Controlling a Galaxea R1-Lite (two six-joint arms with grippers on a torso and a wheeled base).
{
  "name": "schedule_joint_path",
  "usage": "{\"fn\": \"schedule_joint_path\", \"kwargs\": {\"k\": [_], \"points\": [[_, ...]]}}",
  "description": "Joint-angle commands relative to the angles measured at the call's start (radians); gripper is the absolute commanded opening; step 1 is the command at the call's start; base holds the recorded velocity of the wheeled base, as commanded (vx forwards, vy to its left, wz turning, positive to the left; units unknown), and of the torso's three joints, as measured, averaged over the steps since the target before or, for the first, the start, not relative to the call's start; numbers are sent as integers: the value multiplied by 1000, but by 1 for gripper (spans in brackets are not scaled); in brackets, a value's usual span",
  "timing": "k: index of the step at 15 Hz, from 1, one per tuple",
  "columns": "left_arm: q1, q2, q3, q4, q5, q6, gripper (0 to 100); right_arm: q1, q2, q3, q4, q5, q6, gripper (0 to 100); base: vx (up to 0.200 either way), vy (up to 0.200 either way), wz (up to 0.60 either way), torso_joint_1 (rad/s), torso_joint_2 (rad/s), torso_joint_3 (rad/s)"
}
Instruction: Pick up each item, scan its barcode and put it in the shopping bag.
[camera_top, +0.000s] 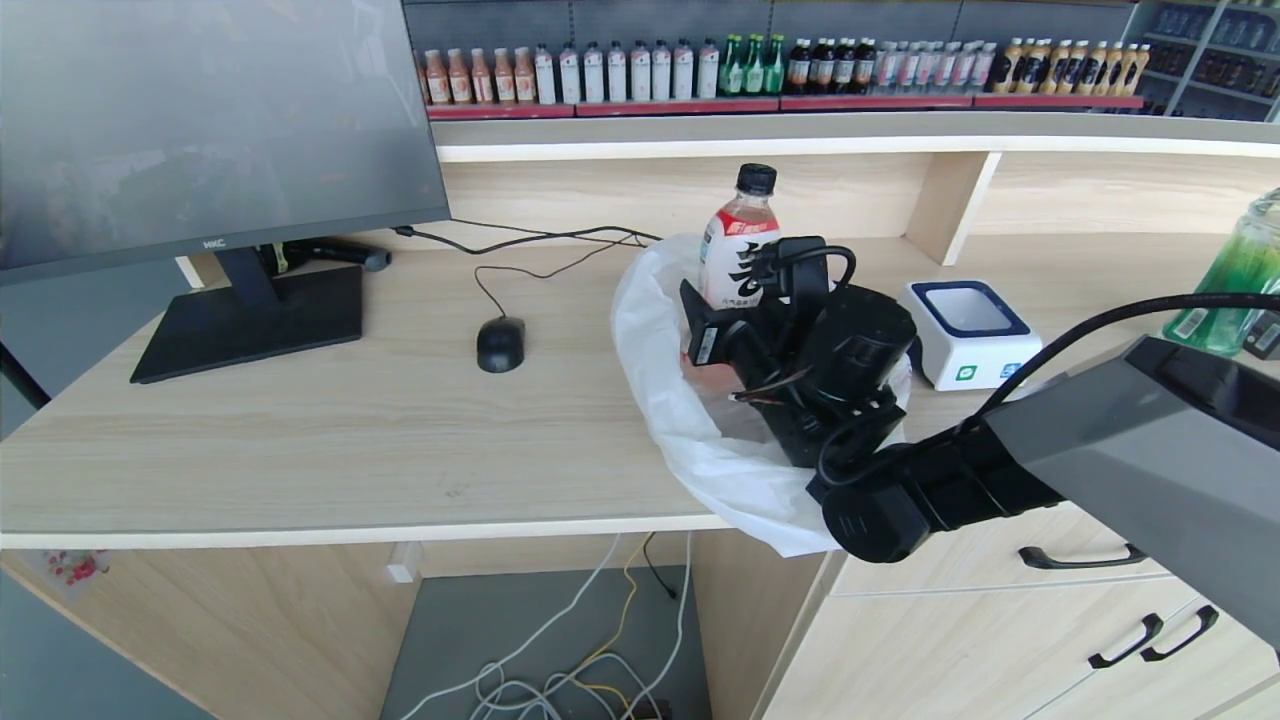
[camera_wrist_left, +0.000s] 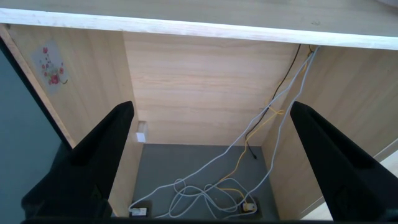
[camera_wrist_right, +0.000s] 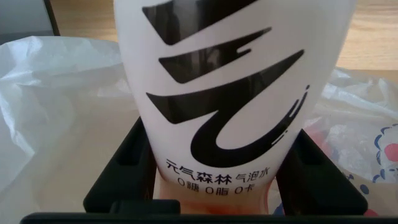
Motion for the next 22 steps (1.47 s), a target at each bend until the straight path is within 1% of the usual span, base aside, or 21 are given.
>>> {"fn": "schedule_joint_path", "kwargs": {"k": [1,17,20,21,22], "points": [[0,0,0,0,0,0,100,1,-10,4,-1,0,0,0,0,0,0,0,0,0],[0,0,0,0,0,0,100,1,12,2,4,9,12,0,0,0,0,0,0,0],[0,0,0,0,0,0,100,1,9,-1,31,13,14,0,0,0,0,0,0,0],[0,0,0,0,0,0,100,1,9,-1,31,13,14,100,0,0,0,0,0,0],[0,0,0,0,0,0,100,3,9,-1,28,11,14,100,0,0,0,0,0,0]]}}
